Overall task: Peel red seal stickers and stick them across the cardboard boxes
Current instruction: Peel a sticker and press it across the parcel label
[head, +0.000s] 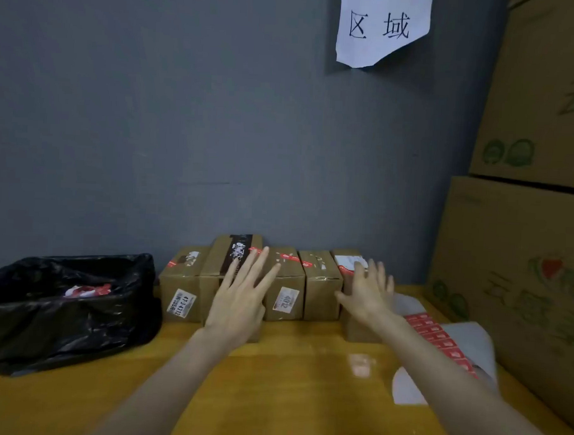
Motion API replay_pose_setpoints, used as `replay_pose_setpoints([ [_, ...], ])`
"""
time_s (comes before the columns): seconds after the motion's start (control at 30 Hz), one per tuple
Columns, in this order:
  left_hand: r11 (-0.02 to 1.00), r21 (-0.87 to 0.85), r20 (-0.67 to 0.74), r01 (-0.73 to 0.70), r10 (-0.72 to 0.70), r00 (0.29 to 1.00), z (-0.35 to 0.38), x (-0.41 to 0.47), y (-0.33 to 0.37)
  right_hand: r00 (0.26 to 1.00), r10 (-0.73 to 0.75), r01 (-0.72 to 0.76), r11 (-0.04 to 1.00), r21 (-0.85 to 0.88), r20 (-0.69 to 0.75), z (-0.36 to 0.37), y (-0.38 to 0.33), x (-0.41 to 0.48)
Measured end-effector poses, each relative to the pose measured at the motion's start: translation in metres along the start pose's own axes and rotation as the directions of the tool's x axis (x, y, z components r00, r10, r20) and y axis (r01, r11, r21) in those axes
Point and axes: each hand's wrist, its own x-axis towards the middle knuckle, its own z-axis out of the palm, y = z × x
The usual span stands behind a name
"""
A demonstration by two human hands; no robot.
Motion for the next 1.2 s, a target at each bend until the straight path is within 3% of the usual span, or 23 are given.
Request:
replay_pose_setpoints([
  [0.17, 0.991, -0.127, 0.005, 0.036, -0.036, 0.999, 0.008, -0.001, 0.012, 0.986, 0.163, -0.165, 0.983, 0.076, 0.034, 0.002, 0.023, 0.013],
  [0.33, 0.973, -0.225, 0.116, 0.045, -0.02, 0.993, 0.012, -0.004, 0.01, 0.964, 0.228, -0.26, 0.913, 0.315, 0.135, 0.014, 0.024, 0.017],
  [0.73, 0.97, -0.241, 0.186, -0.038, 0.084, 0.979, 0.01, -0.004, 0.005, 0.957, 0.256, -0.146, 0.826, 0.544, -0.133, -0.023, 0.051, -0.002],
  [0.9, 0.962, -0.265, 0.216, -0.067, 0.127, 0.968, -0.005, -0.006, 0.004, 0.928, 0.328, -0.091, 0.657, 0.748, -0.175, -0.064, 0.084, -0.02],
  [1.2, 0.852, -0.507, 0.226, 0.132, -0.016, 0.974, -0.031, -0.016, 0.004, 0.994, -0.033, 0.11, 0.465, 0.878, -0.107, -0.085, 0.102, -0.058],
])
